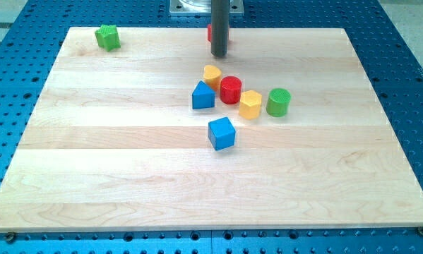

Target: Place the red star parallel to the green star

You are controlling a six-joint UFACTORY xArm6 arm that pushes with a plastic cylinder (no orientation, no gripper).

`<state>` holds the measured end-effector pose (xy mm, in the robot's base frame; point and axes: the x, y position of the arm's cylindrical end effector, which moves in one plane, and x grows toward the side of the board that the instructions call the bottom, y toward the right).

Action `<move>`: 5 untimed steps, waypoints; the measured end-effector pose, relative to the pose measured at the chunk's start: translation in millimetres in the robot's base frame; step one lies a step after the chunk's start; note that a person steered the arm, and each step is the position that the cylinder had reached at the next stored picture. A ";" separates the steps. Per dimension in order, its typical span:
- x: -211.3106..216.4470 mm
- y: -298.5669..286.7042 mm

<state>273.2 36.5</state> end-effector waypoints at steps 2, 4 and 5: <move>-70.8 89.3; -72.3 29.7; -49.8 -8.1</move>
<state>223.5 28.4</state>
